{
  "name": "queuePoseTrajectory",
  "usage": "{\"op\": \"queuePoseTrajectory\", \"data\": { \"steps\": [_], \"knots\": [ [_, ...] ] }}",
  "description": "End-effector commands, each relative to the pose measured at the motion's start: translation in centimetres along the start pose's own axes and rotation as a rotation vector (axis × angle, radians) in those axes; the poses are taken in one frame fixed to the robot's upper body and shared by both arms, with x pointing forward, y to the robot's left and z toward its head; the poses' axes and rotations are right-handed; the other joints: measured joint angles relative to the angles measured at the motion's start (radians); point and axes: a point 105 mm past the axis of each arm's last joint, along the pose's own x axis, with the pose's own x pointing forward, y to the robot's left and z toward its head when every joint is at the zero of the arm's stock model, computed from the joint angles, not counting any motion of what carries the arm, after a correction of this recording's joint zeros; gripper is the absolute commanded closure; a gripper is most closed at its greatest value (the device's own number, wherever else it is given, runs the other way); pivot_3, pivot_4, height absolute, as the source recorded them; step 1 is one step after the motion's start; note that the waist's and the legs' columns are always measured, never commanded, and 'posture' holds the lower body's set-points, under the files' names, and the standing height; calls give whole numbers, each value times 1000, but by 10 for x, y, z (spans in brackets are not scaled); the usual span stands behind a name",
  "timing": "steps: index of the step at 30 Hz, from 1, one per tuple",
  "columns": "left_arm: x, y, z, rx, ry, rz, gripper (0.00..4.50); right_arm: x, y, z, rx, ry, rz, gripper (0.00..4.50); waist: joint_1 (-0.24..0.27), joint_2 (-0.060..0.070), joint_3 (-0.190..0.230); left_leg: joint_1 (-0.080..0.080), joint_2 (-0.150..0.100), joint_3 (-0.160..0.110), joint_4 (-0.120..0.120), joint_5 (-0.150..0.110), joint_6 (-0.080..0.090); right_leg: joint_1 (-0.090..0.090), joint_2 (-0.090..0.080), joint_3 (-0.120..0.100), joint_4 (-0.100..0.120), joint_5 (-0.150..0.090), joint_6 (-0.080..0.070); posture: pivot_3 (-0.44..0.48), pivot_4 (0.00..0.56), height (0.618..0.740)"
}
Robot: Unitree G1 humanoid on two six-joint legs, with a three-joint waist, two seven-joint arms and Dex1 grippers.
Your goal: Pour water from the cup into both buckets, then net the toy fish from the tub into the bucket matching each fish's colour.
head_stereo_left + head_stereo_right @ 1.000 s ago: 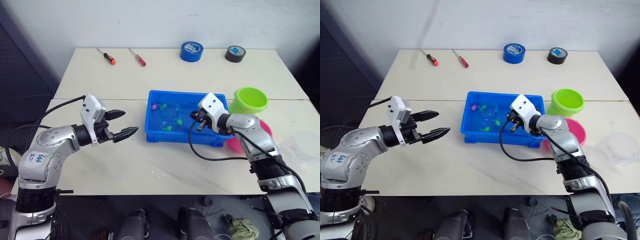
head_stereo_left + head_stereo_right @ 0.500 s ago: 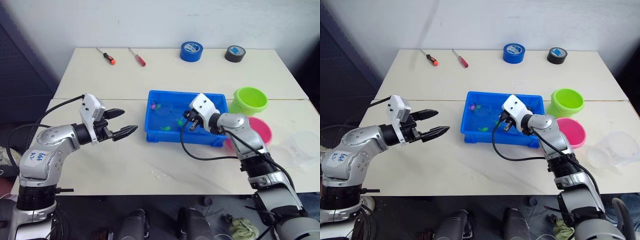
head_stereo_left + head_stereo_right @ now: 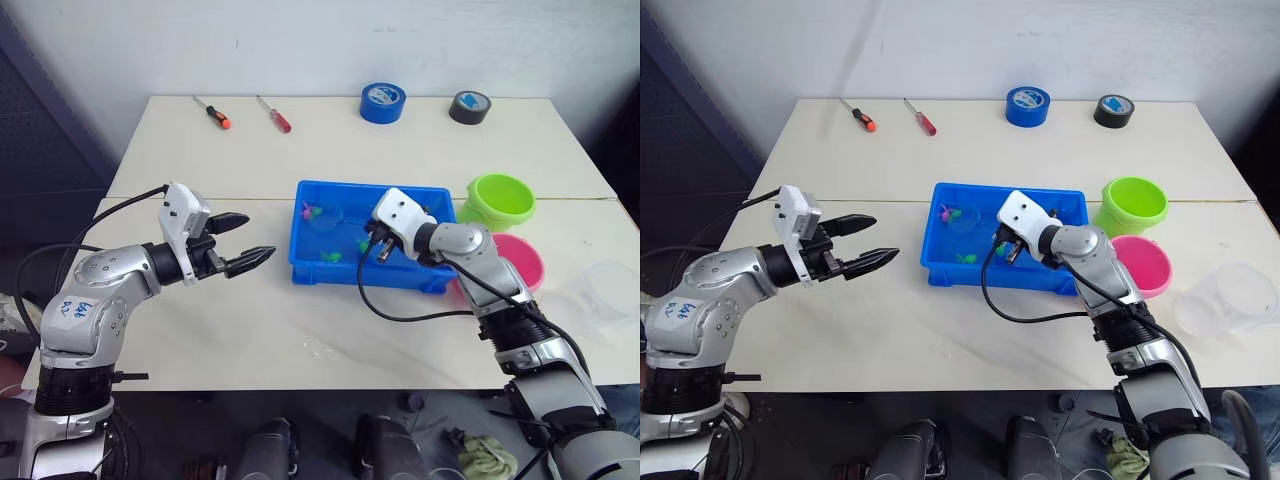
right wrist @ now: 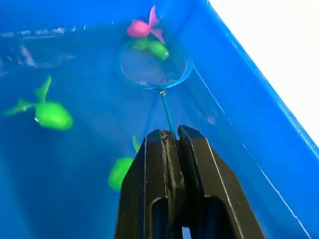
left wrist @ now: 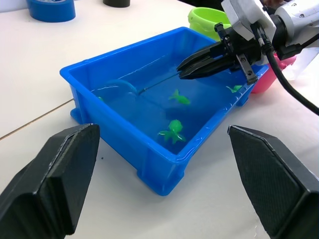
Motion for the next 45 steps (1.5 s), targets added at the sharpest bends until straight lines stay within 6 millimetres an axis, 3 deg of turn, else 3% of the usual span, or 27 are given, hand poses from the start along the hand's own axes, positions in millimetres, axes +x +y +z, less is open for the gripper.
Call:
{"op": "queuePoseTrajectory", "data": {
  "steps": [1,8,14,20,27,32,38,45],
  "knots": [
    [0,0,12,54,-22,-15,24,-1,-7,15,-81,-37,-21,4500,0,0,0,0,0,0,0,0,0,0,0,0,0,0,0,0,150,740],
    [3,1,14,61,-26,-26,24,3,-6,32,-51,-106,-27,4500,-1,0,0,0,0,0,0,0,0,0,0,0,0,0,0,0,150,740],
    [5,1,16,66,-30,-32,24,-12,-4,47,93,-203,-6,4500,-1,0,0,0,0,0,0,0,0,0,0,0,0,0,0,0,150,740],
    [9,0,16,64,-38,-48,24,-33,-1,45,235,-235,1,4500,0,0,0,0,0,0,-1,0,0,-1,0,0,0,0,0,0,150,740],
    [16,-1,18,64,-46,-83,24,-54,3,22,284,-182,-25,4500,4,0,0,0,0,1,-2,0,0,-1,0,0,0,0,0,0,150,740],
    [23,-10,23,32,-71,-168,24,-86,6,24,297,-244,-33,4500,7,0,0,0,0,1,-2,0,0,-1,0,0,1,0,0,0,150,740],
    [43,-40,36,16,-118,-429,24,-159,6,7,359,-215,-195,4500,35,0,0,-1,-1,2,-3,0,0,-1,0,1,-1,0,0,0,150,740],
    [67,-67,45,6,-143,-648,24,-229,11,-10,380,-90,-426,4500,37,0,0,0,-1,2,-2,1,2,1,0,1,-2,0,0,0,150,740]
  ]
}}
